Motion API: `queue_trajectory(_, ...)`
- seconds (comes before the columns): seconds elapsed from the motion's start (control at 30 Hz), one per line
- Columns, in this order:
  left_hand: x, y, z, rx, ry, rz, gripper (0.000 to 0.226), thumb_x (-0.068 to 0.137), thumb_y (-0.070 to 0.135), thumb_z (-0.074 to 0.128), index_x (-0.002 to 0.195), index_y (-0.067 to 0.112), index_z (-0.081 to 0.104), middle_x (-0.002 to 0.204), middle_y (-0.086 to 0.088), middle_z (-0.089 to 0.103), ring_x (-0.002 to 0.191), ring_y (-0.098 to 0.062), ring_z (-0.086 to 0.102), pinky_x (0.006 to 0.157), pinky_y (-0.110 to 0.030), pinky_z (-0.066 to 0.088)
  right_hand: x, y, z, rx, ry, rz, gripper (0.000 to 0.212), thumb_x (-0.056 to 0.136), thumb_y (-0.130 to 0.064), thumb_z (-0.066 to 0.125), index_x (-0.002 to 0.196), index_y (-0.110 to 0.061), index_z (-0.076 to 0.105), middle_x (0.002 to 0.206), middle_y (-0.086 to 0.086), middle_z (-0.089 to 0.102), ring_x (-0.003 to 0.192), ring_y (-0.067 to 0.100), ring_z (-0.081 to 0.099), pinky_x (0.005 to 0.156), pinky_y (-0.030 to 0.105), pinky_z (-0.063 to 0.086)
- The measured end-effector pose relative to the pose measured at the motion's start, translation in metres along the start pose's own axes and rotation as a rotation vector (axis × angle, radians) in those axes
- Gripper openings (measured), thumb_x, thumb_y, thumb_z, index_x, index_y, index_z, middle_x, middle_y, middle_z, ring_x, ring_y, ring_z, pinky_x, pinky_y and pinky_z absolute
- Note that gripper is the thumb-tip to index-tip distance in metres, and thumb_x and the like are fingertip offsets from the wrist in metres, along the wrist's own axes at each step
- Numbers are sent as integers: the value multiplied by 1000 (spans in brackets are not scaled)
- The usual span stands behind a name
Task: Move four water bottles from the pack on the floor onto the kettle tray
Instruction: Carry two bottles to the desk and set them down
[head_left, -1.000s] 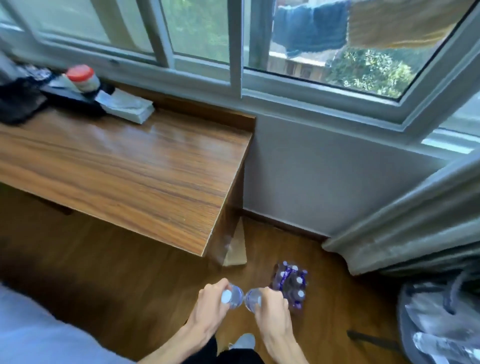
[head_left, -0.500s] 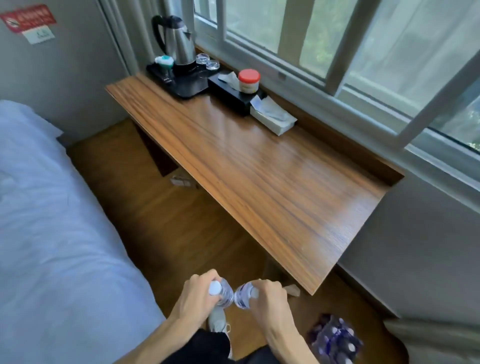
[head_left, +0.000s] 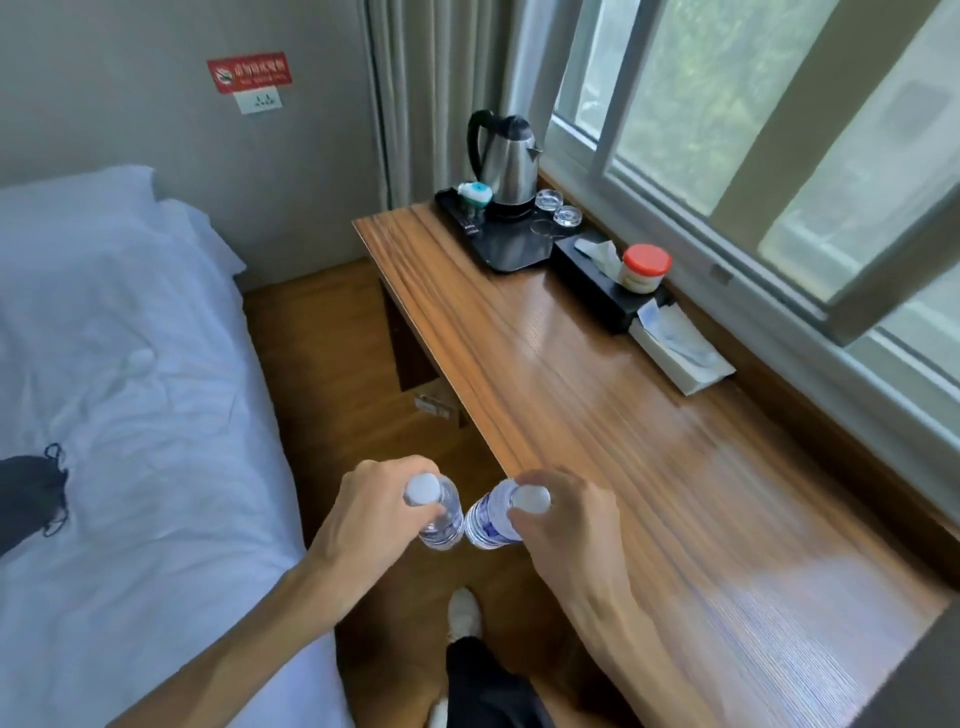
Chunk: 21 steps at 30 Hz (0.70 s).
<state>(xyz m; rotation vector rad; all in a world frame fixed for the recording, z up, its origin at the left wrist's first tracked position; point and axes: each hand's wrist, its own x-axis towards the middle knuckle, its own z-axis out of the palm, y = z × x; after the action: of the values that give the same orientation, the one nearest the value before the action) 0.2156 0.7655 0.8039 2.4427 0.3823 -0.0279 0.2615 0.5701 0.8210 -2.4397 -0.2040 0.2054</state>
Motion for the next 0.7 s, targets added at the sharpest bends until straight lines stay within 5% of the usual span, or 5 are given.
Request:
queue_trajectory(0.2, 78, 17, -52, -2, 113, 27, 35, 76, 26, 85, 109, 21, 74, 101, 5, 77, 87, -13, 70, 73, -20, 60, 87, -37, -12, 66, 97, -48, 35, 73, -12, 78, 102, -33, 76, 101, -15, 73, 88, 8, 68, 73, 27, 62)
queue_trajectory(0.33, 138, 23, -77, 14, 148, 60, 34, 74, 29, 86, 107, 24, 74, 99, 8, 77, 86, -9, 71, 68, -13, 57, 146, -57, -15, 103, 120, -70, 33, 73, -14, 79, 103, -29, 77, 101, -9, 76, 87, 13, 71, 73, 32, 63)
queue_trajectory(0.5, 214, 26, -96, 28, 141, 130, 33, 76, 32, 85, 107, 23, 75, 99, 8, 77, 87, -10, 72, 69, -24, 63, 215, -76, -10, 89, 121, -109, 32, 76, -15, 80, 105, -28, 76, 102, -10, 75, 86, 11, 71, 73, 32, 64)
queue_trajectory(0.7, 301, 17, -112, 54, 95, 186, 32, 77, 32, 84, 106, 24, 72, 100, 10, 76, 90, -5, 71, 63, -9, 56, 281, -101, 3, 98, 134, -95, 32, 79, -13, 79, 109, -18, 76, 105, -2, 76, 93, 15, 72, 77, 32, 63)
